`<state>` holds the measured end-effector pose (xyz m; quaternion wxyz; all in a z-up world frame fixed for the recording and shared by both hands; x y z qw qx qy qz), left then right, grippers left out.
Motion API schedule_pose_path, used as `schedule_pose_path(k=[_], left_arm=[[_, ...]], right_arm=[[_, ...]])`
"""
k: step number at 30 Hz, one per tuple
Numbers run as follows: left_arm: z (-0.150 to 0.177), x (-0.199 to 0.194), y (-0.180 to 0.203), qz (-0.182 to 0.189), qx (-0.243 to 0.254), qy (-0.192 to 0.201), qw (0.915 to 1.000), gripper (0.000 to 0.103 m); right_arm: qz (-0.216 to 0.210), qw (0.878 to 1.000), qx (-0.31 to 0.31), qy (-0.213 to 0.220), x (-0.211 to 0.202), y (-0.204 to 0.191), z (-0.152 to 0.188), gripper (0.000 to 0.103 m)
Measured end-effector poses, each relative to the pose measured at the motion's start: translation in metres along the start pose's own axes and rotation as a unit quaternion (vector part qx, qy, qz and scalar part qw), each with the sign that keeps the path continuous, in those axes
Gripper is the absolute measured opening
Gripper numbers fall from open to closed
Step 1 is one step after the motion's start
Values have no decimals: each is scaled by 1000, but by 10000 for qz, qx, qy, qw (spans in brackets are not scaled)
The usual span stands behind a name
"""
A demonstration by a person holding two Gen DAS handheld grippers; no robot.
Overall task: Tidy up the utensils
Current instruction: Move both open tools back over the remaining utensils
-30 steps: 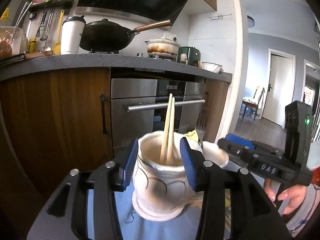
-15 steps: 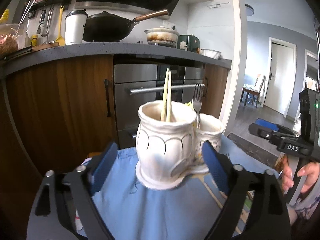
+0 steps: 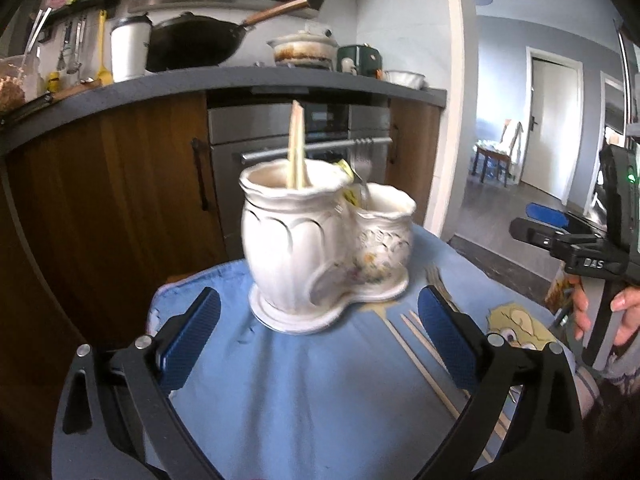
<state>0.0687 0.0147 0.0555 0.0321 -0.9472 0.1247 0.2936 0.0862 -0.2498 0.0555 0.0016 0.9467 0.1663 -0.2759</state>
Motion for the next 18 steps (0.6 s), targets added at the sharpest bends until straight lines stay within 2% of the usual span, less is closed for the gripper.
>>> schedule_pose_path(k=[5, 9, 11, 16, 18], left_arm=[[11, 8, 13, 97, 131, -236, 9996, 98], [17, 20, 19, 145, 103, -512, 9985, 97], [21, 25, 23, 161, 108, -627, 9978, 97], [31, 39, 37, 212, 187, -920, 9954, 97], [34, 44, 42, 254, 205, -1020, 9943, 97]], right_arm=[[3, 9994, -31, -347, 6, 2, 16, 98], [208, 9971, -81, -724, 17, 5, 29, 98], [333, 9948, -130, -954, 24, 5, 33, 98], [321, 9848, -28, -1708, 49, 4, 45, 98], [329, 9826, -2, -1828, 54, 1, 47, 98]])
Point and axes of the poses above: each gripper's, at about its wrist camera, not at the fingertips, and x roughly the way its jaws point, y to its right, z to its underside, the point moved 1 cm from there along x, roughly the way its jaws point, and after that the axes turned 6 degrees about -y, right-handed, at the moved point
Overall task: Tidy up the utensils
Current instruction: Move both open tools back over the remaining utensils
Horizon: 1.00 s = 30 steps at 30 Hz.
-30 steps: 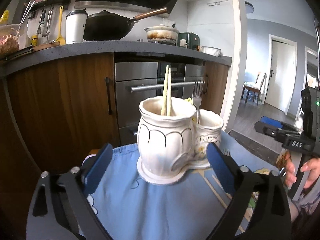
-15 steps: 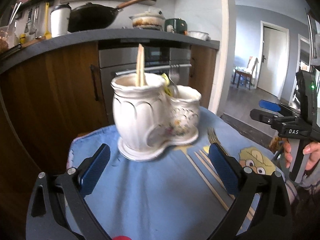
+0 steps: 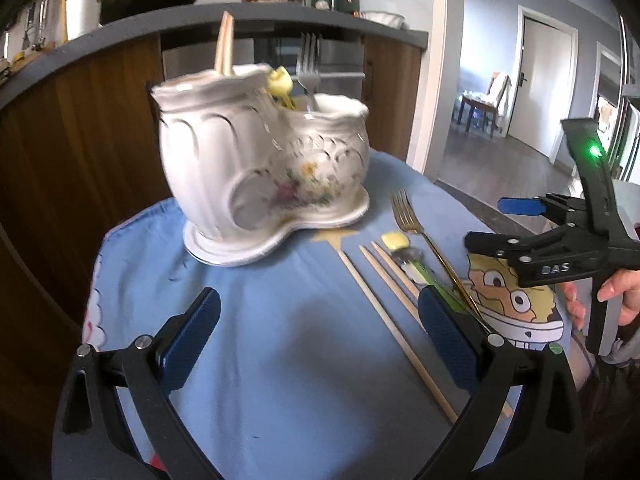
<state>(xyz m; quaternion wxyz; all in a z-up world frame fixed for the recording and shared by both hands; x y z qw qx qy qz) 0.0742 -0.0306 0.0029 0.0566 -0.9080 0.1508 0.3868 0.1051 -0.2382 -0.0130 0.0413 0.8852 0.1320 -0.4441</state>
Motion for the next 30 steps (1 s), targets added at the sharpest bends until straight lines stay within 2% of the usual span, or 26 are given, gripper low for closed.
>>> schedule_pose_path(k=[7, 14, 16, 17, 19, 25, 30], left_arm=[[11, 16, 10, 73, -23, -394, 9992, 97], [21, 25, 23, 235, -48, -577, 9980, 94], [23, 27, 28, 288, 35, -629, 9976, 86], [24, 28, 30, 302, 59, -650, 9974, 85], [25, 29, 33, 346, 89, -673, 9971, 76], [28, 28, 41, 524, 264, -703, 9958, 58], [29, 30, 46, 547, 347, -755, 9950, 53]], right_arm=[[-157, 9997, -25, -203, 4, -14, -3, 97], [-245, 9992, 24, -323, 7, -17, -4, 92], [-266, 9989, 46, -375, 9, -19, -3, 83], [-283, 9988, 60, -393, 10, -19, -4, 81], [-313, 9984, 106, -454, 12, -21, -4, 68], [-505, 9960, 304, -677, 23, -26, -6, 45], [-406, 9963, 332, -678, 26, -31, -10, 38]])
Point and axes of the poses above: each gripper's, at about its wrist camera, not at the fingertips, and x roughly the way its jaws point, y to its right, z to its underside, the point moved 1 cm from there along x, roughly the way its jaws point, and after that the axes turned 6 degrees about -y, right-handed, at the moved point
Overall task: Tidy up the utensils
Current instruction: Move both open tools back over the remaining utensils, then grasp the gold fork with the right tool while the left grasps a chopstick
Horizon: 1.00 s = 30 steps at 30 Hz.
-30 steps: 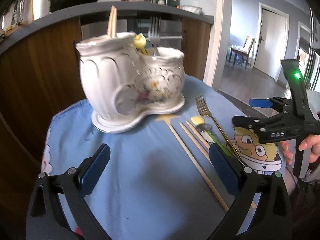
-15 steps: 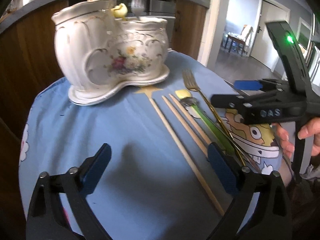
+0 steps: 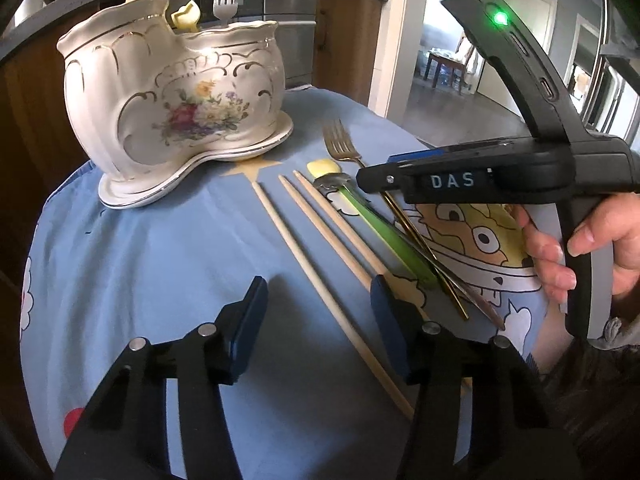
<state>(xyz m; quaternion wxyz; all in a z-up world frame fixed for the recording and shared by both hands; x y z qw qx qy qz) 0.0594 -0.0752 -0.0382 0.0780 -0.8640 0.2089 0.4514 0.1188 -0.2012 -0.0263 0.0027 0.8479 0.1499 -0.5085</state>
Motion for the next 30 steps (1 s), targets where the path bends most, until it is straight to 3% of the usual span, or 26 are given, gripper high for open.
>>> schedule_pose_path(k=[3, 9, 15, 16, 19, 30], left_arm=[[-2, 3, 0, -108, 21, -70, 9999, 43], [-1, 2, -1, -184, 38, -84, 9998, 35], [-6, 6, -1, -223, 25, -65, 9997, 33], [-6, 5, -1, -220, 30, -66, 9997, 25], [-8, 5, -5, -25, 32, -108, 9999, 14], [-3, -9, -32, -91, 113, -240, 9996, 9]], right_arm=[[163, 9998, -76, 18, 3, -4, -3, 35], [197, 9998, 3, 58, 5, 0, -6, 27], [302, 9994, -2, 168, 9, -2, -8, 24], [265, 9995, 6, 187, 7, -1, -6, 16], [67, 9998, 64, 186, 7, 6, -6, 12], [17, 9997, -240, 101, -3, 19, -8, 6]])
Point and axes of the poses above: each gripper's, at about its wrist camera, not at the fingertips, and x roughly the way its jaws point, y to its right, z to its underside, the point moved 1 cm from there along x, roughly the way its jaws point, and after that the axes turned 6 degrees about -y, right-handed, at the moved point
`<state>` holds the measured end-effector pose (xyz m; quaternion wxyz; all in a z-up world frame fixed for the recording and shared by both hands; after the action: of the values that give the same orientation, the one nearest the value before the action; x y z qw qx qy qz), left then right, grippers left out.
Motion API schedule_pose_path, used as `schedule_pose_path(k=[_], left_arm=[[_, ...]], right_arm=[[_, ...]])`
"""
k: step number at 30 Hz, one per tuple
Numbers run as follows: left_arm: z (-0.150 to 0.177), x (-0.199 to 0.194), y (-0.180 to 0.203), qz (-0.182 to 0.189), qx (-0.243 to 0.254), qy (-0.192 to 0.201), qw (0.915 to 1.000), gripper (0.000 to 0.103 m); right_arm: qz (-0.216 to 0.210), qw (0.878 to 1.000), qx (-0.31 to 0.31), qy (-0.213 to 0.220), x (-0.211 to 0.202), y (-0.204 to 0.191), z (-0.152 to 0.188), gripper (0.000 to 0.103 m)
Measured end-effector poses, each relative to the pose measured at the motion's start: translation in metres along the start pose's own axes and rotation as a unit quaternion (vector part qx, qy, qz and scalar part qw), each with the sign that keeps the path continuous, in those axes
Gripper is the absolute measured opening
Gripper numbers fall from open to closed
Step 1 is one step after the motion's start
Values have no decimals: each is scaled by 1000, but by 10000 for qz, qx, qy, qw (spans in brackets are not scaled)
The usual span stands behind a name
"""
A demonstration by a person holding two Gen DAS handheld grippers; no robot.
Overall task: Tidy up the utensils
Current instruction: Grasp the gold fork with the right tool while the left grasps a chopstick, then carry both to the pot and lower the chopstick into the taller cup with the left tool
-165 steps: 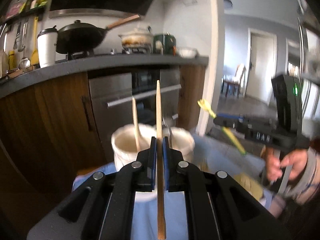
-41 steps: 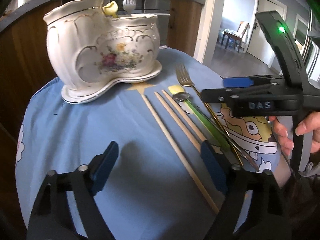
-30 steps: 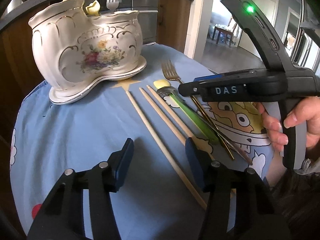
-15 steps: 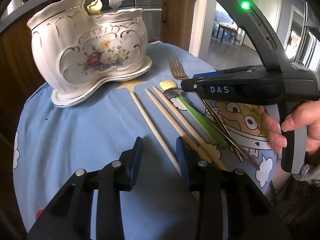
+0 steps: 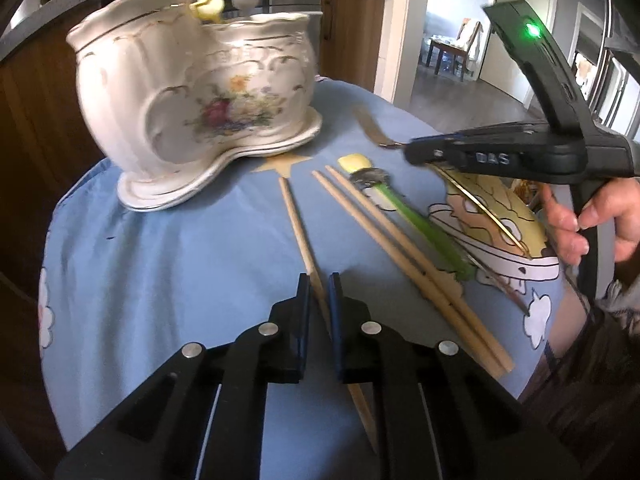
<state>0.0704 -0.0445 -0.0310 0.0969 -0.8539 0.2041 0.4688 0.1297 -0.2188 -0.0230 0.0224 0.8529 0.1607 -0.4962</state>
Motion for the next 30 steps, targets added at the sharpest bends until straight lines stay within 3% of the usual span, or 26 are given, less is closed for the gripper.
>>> schedule_pose_path(k=[6, 12, 19, 30], left_arm=[[2, -9, -16, -55, -59, -139, 9999, 10], [7, -6, -17, 104, -175, -275, 9994, 14], [5, -5, -19, -23, -224, -152, 9996, 7], [-2, -31, -20, -22, -45, 315, 9995, 5]], right_arm=[[34, 9998, -124, -155, 2, -1, 5, 7], [34, 9998, -138, -158, 3, -3, 8, 15], [-16, 10000, -18, -23, 4, 1, 8, 7], [-64, 9963, -193, 839, -45, -3, 8, 6]])
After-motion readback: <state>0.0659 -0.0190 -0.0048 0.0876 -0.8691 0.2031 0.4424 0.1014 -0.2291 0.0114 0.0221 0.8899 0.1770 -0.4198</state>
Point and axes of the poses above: each gripper's, at about its wrist camera, not at the fingertips, and x roughly the way its jaws point, y to its right, z to its underside, the point moved 1 cm from there along x, roughly the way its jaws point, and after that the axes turned 6 degrees about -y, right-handed, at the moved point
